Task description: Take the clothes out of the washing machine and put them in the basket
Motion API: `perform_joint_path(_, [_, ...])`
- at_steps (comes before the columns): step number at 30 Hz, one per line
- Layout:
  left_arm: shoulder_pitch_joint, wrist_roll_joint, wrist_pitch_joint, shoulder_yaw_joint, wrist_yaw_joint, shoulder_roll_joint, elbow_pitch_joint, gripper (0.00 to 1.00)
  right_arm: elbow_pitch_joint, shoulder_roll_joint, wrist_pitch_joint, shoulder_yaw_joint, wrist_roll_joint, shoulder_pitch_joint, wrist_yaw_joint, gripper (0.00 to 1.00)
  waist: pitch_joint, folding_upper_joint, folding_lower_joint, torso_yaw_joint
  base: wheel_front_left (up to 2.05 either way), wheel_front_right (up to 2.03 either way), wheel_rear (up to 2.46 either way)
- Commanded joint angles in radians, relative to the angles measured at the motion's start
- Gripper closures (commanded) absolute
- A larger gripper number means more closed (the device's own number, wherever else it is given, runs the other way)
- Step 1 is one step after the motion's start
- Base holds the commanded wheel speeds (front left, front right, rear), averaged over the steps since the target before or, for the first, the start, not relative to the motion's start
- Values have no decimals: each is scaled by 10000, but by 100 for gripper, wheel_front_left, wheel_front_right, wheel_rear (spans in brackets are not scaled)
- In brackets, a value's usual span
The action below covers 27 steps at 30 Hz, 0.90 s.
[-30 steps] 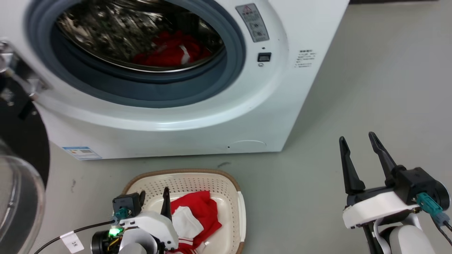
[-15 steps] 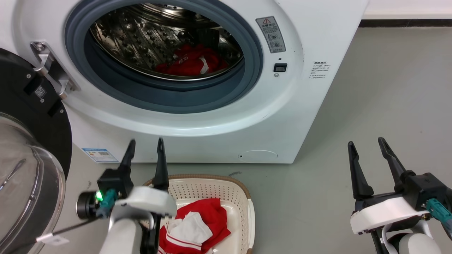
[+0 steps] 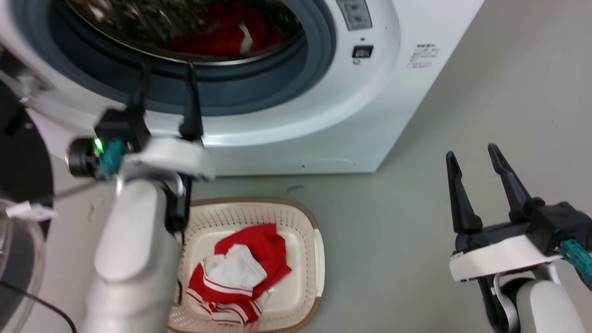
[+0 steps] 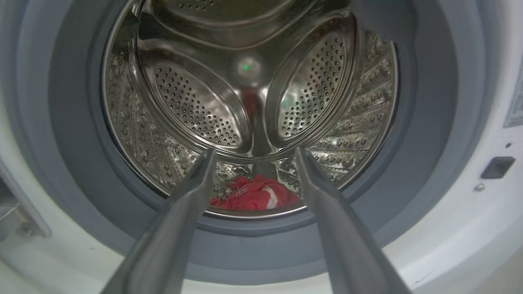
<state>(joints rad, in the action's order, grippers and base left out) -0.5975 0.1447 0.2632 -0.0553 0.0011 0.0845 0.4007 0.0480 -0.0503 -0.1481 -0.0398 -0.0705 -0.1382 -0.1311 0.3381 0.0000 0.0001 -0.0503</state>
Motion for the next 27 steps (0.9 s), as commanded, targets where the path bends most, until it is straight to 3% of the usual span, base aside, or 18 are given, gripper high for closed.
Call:
perform_joint_path(1, [-469,-53,21,35,-70,125,349,0,45,3,-79,-83,-51,-203,7,0,577,0,-1,-355,0,0,0])
perform_joint_path(12, [-4077,-332,-678,-65,-307,1166,3330,0,-310,4,-599,-663,-521,-1192,7,0,2475,0,-1,-1321,0,0,0])
perform_joint_path(27, [-7846,-616,-3706,-367,-596,2582,6306,0,-1138,9,-1140,-1840,-1409,-2127,7,0,3838,0,-1,-2600,0,0,0])
